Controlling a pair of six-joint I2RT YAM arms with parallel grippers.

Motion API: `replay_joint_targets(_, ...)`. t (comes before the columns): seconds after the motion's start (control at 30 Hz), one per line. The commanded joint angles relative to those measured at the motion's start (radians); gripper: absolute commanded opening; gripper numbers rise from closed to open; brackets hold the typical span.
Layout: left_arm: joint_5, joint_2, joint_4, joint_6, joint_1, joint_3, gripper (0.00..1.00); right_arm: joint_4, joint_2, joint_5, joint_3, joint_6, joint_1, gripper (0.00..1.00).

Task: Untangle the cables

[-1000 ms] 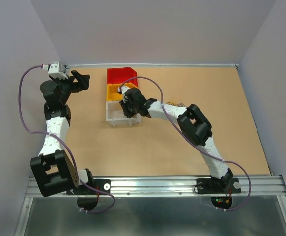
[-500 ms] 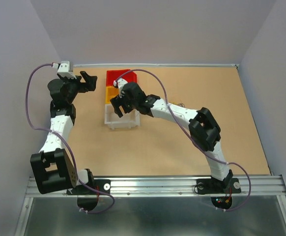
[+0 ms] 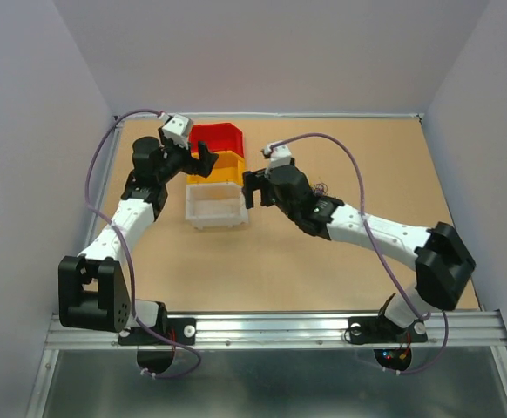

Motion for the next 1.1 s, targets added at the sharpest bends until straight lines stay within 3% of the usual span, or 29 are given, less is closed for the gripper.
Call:
replay_joint_targets(0.0,0.008,0.003,-0.018,0.129,-0.082,0.048,0.99,0.145,-0.171,0.367,-0.274,0.132,-0.042,1.0)
replay_joint_targets(0.13,-0.029,0.023,-0.039,0.185,-0.149,0.048,0.99,0.216,-0.221,0.205,-0.433,0.189,-0.212,1.0)
replay_joint_targets(0.2,-0.04,0.026,-0.042,0.206,-0.169,0.041,0.99,0.257,-0.202,0.207,-0.468,0.175,-0.258,1.0)
replay_joint_targets(0.33,-0.014,0.043,-0.045,0.243,-0.19,0.032,0.99,0.319,-0.116,0.189,-0.45,0.124,-0.28,0.98)
replay_joint_targets(0.47,-0.002,0.055,-0.048,0.277,-0.218,0.025,0.99,0.308,0.071,0.189,-0.329,0.08,-0.284,0.93)
replay_joint_targets(0.57,-0.005,0.061,-0.051,0.307,-0.247,0.013,0.99,0.305,0.158,0.12,-0.29,0.066,-0.284,0.74)
replay_joint_targets(0.63,-0.009,0.061,-0.053,0.33,-0.262,0.001,0.99,0.307,0.134,0.053,-0.333,0.078,-0.283,0.46)
replay_joint_targets(0.67,-0.005,0.061,-0.055,0.337,-0.274,-0.002,0.99,0.32,0.102,0.018,-0.365,0.084,-0.283,0.27)
replay_joint_targets(0.7,0.006,0.063,-0.058,0.343,-0.279,-0.004,0.99,0.378,0.067,-0.031,-0.414,0.086,-0.281,0.22)
replay_joint_targets(0.87,0.15,0.067,-0.11,0.381,-0.317,-0.007,0.99,0.537,-0.211,-0.364,-0.714,0.118,-0.267,0.07)
replay_joint_targets(1.07,0.187,0.043,-0.125,0.435,-0.38,-0.039,0.99,0.529,-0.495,-0.425,-0.867,0.162,-0.24,0.08)
